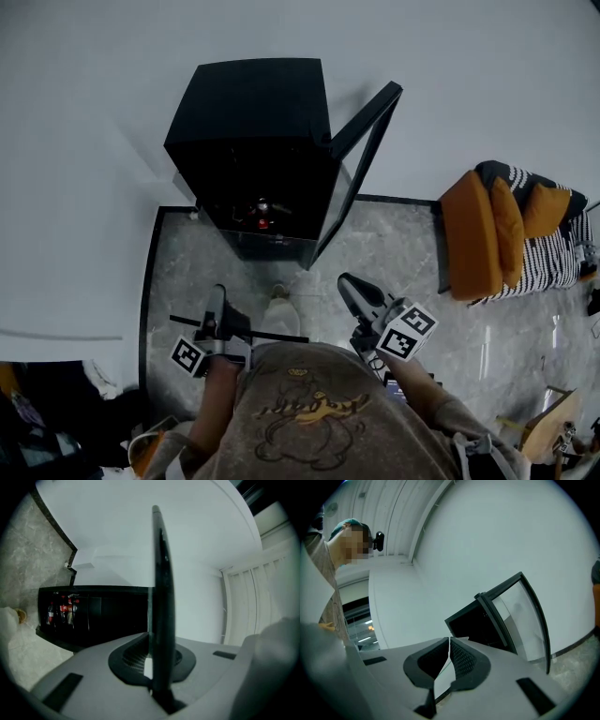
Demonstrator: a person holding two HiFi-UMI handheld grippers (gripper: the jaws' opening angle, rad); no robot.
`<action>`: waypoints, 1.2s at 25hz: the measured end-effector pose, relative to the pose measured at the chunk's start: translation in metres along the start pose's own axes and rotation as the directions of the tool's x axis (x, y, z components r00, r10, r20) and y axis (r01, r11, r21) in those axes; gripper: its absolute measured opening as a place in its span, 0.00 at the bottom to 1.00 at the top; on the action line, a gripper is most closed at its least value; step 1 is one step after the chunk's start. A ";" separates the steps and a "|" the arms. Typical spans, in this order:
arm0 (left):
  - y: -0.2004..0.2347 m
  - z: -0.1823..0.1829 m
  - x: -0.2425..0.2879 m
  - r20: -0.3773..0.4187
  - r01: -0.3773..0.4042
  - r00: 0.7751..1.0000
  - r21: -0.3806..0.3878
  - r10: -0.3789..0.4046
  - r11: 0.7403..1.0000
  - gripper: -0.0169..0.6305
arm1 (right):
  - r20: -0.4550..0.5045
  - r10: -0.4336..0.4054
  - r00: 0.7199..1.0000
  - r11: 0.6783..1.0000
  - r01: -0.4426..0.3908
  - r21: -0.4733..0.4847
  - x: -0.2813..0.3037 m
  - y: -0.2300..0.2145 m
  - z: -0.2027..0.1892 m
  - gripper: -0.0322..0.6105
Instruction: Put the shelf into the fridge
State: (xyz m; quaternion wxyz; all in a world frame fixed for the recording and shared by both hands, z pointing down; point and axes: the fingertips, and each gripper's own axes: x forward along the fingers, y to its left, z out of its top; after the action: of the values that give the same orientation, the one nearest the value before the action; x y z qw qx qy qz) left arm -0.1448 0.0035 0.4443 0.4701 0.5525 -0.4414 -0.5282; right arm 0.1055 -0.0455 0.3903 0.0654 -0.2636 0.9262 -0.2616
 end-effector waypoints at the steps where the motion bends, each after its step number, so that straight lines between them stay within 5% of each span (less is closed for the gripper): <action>1: 0.002 0.002 0.005 -0.006 -0.005 1.000 0.005 0.005 1.000 0.05 | -0.002 -0.004 1.000 1.000 0.004 0.002 0.004 -0.003 0.001 0.09; 30: 0.122 0.029 0.067 0.018 -0.107 0.994 -0.037 0.108 0.994 0.05 | -0.135 -0.011 0.991 1.000 0.015 0.024 0.069 -0.047 -0.017 0.09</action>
State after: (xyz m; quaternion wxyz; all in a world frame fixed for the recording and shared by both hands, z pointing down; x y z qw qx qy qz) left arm -0.1694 -0.0845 0.5532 0.5031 0.5142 -0.4656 -0.5154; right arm 0.0634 -0.1083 0.4305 0.0040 -0.2505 0.9235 -0.2906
